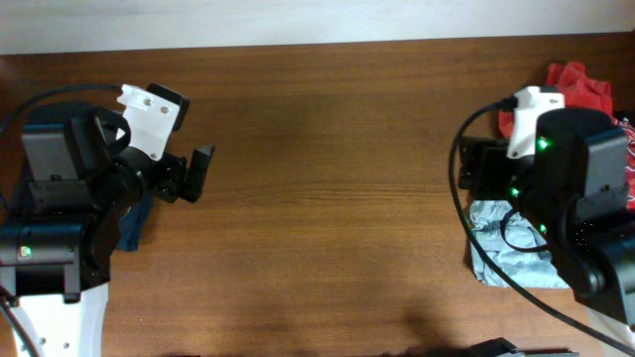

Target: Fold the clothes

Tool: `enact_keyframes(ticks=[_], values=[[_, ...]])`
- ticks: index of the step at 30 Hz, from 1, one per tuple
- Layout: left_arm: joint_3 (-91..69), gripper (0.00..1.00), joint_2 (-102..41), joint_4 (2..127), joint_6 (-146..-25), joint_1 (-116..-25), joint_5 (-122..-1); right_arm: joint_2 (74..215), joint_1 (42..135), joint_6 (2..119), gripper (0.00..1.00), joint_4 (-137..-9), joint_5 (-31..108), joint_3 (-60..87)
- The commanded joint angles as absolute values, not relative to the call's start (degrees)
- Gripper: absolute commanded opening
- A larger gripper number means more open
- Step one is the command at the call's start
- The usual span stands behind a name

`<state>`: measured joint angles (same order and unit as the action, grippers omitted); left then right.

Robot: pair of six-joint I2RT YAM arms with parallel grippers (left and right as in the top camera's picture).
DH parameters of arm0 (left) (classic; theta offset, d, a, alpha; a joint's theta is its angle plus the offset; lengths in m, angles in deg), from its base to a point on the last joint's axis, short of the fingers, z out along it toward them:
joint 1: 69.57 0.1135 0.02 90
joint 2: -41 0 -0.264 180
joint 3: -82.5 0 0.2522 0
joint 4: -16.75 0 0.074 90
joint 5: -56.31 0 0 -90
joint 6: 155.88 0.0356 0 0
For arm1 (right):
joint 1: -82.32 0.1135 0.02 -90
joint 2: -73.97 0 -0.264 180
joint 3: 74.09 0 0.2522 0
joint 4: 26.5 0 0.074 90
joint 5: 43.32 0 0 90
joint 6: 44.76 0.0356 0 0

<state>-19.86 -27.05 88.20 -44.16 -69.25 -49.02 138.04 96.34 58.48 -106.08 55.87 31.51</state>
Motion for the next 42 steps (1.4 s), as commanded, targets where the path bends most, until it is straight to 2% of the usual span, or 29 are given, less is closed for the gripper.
enact_keyframes(ticks=[1,19,23,27,30,37,42], values=[[-20.0,0.99,-27.7,88.2,-43.3,-69.5,-48.4,138.4,96.5,60.6,0.99,-106.6,59.4,31.9],[-20.0,1.00,-27.7,88.3,-43.3,-69.5,-48.4,144.7,96.5,59.1,0.99,-108.6,58.5,31.9],[-20.0,1.00,-27.7,88.3,-43.3,-69.5,-48.4,144.8,96.5,59.0,0.99,-109.1,51.8,31.9],[-20.0,1.00,-27.7,88.3,-43.3,-69.5,-48.4,143.9,96.5,59.5,0.99,-113.5,56.2,32.0],[-20.0,1.00,-27.7,88.3,-43.3,-69.5,-48.4,139.8,96.5,60.6,0.99,-118.4,56.4,32.0],[-20.0,1.00,-27.7,88.3,-43.3,-69.5,-48.4,130.1,94.7,57.9,0.98,-117.9,65.4,29.8],[-20.0,1.00,-27.7,88.3,-43.3,-69.5,-48.4,119.8,86.4,57.1,0.99,-111.8,65.1,15.1]])
